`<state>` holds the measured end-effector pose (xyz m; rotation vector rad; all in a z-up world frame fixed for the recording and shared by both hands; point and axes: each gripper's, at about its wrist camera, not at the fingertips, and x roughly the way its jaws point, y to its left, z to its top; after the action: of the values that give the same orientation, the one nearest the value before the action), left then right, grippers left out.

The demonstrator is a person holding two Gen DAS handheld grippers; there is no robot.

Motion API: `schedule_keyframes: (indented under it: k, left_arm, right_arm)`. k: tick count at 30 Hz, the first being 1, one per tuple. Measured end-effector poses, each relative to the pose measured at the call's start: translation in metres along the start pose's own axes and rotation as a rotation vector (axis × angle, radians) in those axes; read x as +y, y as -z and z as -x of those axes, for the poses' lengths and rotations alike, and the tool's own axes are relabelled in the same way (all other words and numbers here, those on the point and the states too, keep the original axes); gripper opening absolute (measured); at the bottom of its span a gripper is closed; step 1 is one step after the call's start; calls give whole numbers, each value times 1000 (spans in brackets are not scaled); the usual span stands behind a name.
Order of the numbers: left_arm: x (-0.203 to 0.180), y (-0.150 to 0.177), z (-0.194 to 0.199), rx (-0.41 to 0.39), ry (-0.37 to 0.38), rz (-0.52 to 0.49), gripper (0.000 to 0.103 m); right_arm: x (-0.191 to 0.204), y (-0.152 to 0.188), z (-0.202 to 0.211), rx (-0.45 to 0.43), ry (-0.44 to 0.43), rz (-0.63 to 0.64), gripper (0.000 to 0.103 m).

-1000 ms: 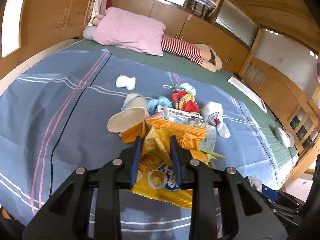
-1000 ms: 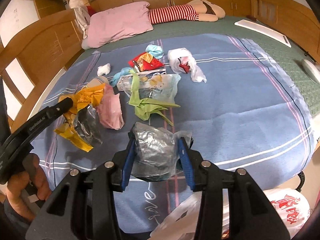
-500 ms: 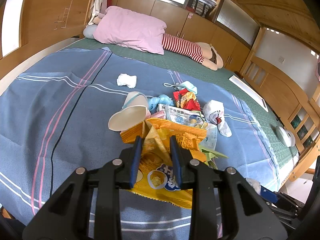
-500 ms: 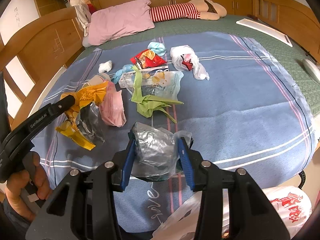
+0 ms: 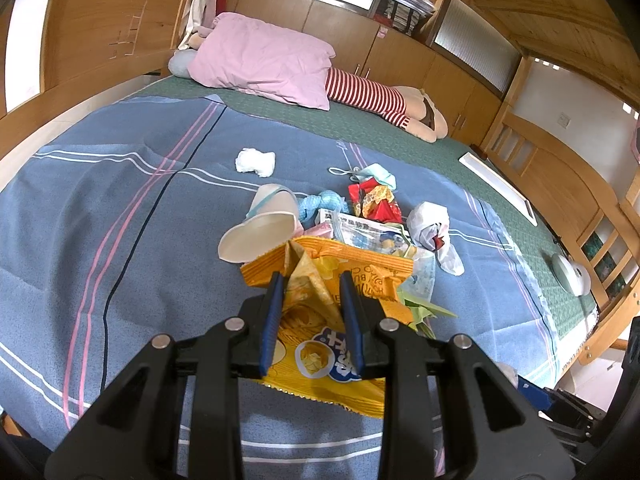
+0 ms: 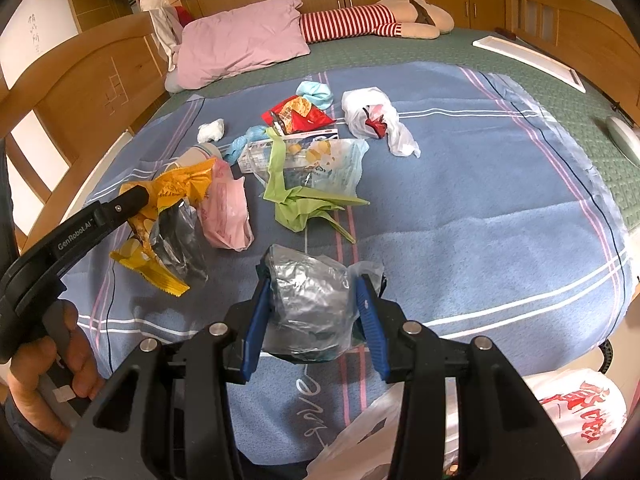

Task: Collect trash
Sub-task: 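Drop the clear bag into the white bag with the right tool while the left tool carries the yellow bag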

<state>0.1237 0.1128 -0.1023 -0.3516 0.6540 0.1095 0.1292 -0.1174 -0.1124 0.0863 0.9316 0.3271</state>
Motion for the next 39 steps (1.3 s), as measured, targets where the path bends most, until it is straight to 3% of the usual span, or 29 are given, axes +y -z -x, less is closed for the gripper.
schedule_keyframes:
  k: [8, 16, 19, 22, 24, 26, 31, 35, 39]
  left_arm:
    - [1, 0, 0, -1, 0, 6, 29]
    - [2, -1, 0, 3, 18, 24, 29]
    - [1, -2, 1, 12, 55, 33, 29]
    - [0, -2, -1, 34, 133, 56, 29]
    - [-3, -2, -2, 53, 203, 78, 29]
    - [-9, -1, -4, 77, 292, 93, 29]
    - [-40, 5, 0, 110, 482, -1, 29]
    - [-86, 27, 9, 235, 748, -178, 29]
    - [-145, 71, 46, 342, 1038, -487, 30]
  right_arm:
    - [-1, 0, 2, -6, -2, -2, 44]
    - [-29, 2, 70, -61, 12, 87, 44]
    - [-50, 18, 90, -14, 21, 112, 44]
    - [-66, 45, 90, 129, 0, 157, 50]
    - [-64, 61, 85, 188, 50, 215, 70]
    - [-63, 67, 86, 170, 98, 246, 80]
    - [-87, 46, 116, -35, 63, 52, 80]
    - [-123, 30, 152, -247, 57, -183, 86]
    - [-148, 27, 165, -317, 75, -307, 86]
